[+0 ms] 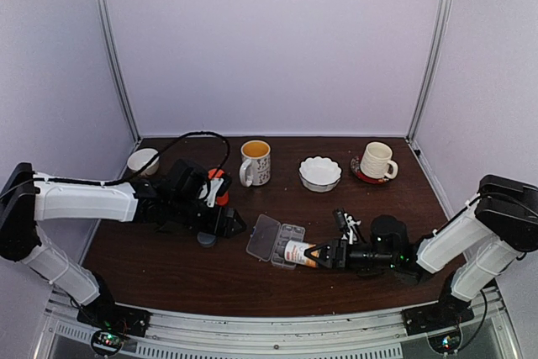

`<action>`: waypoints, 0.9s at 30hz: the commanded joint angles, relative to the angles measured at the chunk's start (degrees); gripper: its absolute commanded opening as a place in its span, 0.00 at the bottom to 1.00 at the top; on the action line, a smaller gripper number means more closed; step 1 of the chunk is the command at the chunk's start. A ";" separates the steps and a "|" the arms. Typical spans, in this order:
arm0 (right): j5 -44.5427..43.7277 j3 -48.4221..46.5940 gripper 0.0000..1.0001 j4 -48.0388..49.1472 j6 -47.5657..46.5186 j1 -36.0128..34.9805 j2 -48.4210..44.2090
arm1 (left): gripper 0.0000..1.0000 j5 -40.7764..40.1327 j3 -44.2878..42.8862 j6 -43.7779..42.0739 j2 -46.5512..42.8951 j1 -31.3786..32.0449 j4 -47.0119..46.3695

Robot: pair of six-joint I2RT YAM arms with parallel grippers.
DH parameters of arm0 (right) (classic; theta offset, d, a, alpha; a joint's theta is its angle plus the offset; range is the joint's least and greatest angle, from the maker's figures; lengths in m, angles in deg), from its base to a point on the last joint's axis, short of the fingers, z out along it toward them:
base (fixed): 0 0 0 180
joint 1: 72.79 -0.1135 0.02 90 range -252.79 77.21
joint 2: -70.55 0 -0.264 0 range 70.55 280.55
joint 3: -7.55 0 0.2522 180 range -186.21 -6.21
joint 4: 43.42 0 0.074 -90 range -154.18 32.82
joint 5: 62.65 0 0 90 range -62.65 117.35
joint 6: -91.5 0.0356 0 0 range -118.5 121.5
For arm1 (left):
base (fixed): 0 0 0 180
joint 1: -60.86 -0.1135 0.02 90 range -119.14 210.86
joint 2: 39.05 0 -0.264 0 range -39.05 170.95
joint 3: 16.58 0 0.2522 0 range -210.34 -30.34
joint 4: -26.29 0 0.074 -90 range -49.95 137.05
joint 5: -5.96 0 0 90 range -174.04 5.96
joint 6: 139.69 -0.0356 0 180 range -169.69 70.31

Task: Sort the pills into containers
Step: Pour the pill into the compartment of the pill container.

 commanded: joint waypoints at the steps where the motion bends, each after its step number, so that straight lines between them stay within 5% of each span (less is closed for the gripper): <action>1: -0.07 -0.93 0.00 1.57 -0.42 -0.41 -1.09 | 0.82 1.88 -1.40 -0.11 1.20 0.41 -2.93; 27: -0.39 -2.94 0.00 -7.95 -4.32 -0.44 -4.76 | 0.82 1.70 -3.16 -1.23 3.17 0.94 -1.42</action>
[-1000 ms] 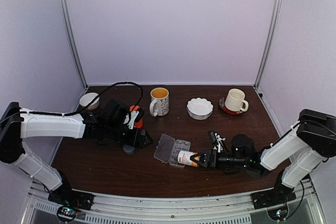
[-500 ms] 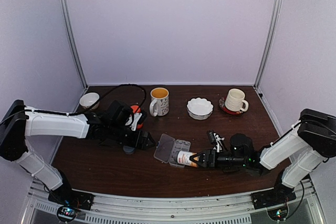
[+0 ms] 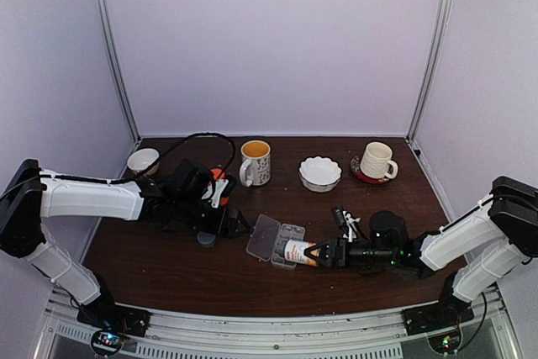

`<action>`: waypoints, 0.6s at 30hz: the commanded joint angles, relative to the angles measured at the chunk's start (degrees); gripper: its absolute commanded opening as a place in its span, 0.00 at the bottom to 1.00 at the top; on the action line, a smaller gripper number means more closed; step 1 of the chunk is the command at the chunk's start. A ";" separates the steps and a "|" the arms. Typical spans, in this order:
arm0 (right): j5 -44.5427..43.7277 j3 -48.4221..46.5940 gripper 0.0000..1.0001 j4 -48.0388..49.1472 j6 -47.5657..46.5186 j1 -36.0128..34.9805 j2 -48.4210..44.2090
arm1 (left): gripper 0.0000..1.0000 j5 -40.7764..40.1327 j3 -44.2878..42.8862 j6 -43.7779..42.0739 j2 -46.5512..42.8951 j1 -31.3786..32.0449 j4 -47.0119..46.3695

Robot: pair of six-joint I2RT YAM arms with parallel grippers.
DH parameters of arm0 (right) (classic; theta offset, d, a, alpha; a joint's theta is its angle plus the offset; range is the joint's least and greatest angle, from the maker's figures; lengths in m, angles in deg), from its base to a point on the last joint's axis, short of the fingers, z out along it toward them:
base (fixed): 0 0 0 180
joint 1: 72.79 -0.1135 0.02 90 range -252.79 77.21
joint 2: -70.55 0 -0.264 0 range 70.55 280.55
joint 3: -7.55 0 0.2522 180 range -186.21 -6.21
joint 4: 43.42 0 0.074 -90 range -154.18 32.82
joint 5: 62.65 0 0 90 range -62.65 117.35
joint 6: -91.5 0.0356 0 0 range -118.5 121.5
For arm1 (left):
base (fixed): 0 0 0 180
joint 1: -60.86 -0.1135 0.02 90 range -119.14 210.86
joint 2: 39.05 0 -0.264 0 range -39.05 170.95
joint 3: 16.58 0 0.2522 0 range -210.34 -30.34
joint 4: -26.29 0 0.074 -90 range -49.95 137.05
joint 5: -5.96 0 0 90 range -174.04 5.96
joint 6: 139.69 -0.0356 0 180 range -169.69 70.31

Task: Sort the pills into containers
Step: Pour the pill into the compartment of the pill container.

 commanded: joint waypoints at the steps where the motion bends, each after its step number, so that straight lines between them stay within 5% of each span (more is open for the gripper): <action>1: -0.41 -0.85 0.00 0.64 -0.73 -0.40 -0.49 | 0.81 0.34 -1.63 -1.08 0.56 0.37 -0.92; 18: -0.83 -0.50 0.00 -1.27 -1.47 -0.84 -3.64 | 0.81 -0.01 -1.96 -1.33 0.23 0.46 -0.16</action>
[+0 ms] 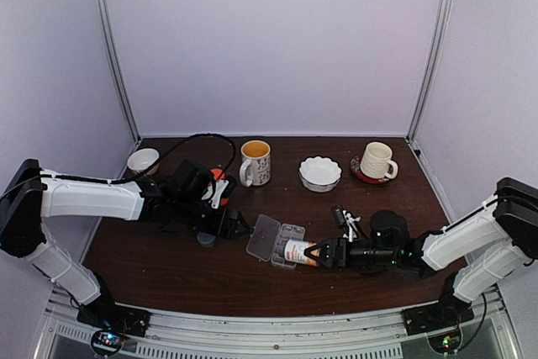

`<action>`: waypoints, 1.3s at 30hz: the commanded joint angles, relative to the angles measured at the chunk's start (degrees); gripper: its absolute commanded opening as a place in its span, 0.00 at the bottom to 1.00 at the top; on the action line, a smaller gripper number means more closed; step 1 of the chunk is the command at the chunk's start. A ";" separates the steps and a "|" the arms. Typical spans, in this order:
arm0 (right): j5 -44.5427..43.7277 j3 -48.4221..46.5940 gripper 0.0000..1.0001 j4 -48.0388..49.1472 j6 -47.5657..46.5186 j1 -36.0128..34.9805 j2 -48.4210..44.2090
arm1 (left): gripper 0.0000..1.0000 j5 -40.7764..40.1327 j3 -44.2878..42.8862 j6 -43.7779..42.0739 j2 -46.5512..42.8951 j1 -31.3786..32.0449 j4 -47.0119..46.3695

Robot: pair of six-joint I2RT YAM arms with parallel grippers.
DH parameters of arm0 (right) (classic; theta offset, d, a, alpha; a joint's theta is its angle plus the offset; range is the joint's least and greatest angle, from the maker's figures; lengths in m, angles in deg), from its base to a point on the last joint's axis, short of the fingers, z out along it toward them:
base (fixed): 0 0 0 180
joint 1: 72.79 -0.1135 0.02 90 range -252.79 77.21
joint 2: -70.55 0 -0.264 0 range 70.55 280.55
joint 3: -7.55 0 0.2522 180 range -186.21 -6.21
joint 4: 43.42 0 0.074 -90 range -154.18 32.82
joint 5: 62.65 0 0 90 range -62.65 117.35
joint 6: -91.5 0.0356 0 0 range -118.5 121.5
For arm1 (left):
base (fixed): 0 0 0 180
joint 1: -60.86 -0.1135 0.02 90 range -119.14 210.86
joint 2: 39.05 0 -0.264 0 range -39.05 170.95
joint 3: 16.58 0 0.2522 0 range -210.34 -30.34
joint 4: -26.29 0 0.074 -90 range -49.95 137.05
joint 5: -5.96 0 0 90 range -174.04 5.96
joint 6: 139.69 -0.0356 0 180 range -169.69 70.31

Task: Sort the pills into containers
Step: Pour the pill into the compartment of the pill container.

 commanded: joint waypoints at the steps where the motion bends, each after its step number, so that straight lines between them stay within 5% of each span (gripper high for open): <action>1: -0.45 -0.33 0.00 1.11 -0.68 -0.48 -2.06 | 0.81 0.03 -2.04 -0.95 0.07 0.44 -0.53; 23: -1.55 -1.40 0.00 -2.77 -1.96 -0.55 -4.78 | 0.81 -0.72 -2.42 -0.96 -0.13 1.05 0.45; 32: -2.63 -1.85 0.00 -3.89 -1.16 -0.55 1.43 | 0.81 -0.82 -2.44 -0.91 -0.07 1.32 0.74; 39: -2.69 -2.79 0.00 -5.92 -2.35 -0.55 -4.35 | 0.81 -0.91 -2.64 -0.99 -0.11 1.48 0.84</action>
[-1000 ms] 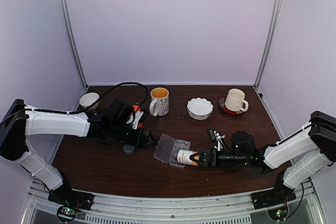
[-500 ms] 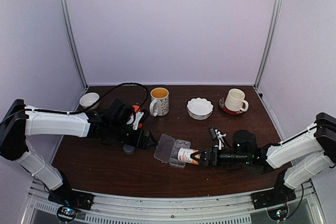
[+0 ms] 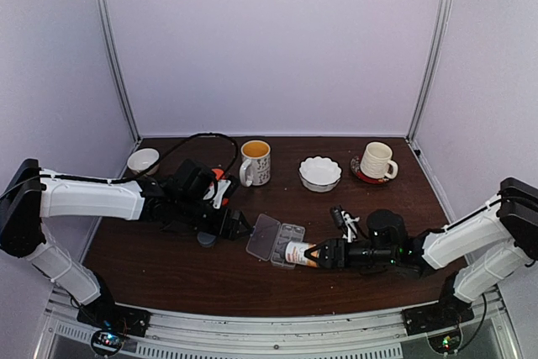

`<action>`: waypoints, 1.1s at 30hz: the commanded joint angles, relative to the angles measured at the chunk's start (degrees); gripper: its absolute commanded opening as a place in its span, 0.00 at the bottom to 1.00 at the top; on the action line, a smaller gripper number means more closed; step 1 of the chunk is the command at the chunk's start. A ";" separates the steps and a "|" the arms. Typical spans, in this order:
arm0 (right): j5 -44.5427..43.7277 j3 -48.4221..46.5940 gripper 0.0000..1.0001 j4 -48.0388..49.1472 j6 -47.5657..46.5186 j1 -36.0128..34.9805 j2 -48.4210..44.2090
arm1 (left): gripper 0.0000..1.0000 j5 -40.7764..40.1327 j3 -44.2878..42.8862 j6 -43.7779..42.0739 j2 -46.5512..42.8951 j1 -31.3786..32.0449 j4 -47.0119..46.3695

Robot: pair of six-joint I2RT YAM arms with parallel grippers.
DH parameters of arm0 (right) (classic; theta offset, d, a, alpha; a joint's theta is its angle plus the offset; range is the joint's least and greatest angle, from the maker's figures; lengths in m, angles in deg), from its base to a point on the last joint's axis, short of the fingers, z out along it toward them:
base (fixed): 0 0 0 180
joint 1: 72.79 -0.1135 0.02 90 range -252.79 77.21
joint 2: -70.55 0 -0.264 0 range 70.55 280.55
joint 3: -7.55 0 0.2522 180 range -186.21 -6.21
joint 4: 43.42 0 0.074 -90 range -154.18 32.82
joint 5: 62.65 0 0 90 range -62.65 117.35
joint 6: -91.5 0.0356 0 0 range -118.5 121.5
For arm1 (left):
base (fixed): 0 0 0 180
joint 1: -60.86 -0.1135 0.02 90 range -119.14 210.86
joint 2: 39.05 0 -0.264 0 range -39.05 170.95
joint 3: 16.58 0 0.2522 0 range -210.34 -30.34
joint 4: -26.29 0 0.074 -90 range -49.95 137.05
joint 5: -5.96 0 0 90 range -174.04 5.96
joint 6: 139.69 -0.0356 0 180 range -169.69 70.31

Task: Sort the pills into containers
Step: Pour the pill into the compartment of the pill container.

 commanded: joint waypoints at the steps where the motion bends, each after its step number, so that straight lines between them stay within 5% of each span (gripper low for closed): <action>1: -1.19 -1.44 0.00 -1.33 -1.29 -0.34 -4.79 | 0.81 -0.47 -1.73 -0.96 -0.10 0.48 -0.09; 10: -2.84 -4.56 0.00 -8.87 -2.39 -0.34 -0.56 | 0.81 -0.31 -2.14 -0.96 0.77 0.49 -0.20; 24: -2.09 -3.69 0.00 -5.05 -2.12 -0.34 -5.42 | 0.81 -0.34 -2.20 -1.18 0.73 0.49 0.00; 33: -3.02 -5.33 0.00 -9.76 -2.56 -0.33 -0.07 | 0.81 -0.37 -2.03 -1.07 0.85 0.57 -0.13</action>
